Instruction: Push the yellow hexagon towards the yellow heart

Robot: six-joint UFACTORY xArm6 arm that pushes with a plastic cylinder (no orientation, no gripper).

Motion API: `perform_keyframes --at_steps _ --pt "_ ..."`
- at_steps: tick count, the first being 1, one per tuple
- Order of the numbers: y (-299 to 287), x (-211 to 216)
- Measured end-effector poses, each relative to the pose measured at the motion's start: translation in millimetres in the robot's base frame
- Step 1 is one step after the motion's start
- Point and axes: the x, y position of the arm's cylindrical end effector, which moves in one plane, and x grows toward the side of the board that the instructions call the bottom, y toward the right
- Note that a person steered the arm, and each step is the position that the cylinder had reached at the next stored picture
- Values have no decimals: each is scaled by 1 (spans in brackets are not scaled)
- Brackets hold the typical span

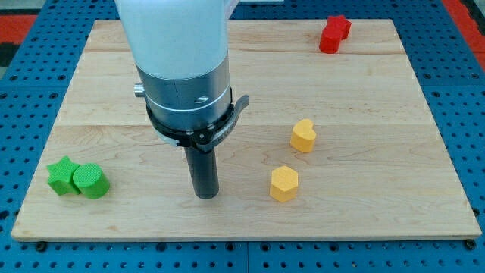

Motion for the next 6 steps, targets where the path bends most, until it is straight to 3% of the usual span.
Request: perform_keyframes --at_steps 1,2,3,4,6 --pt "0 0" --pt "49 1" --pt "138 -11" --pt "171 -12" --pt "162 43"
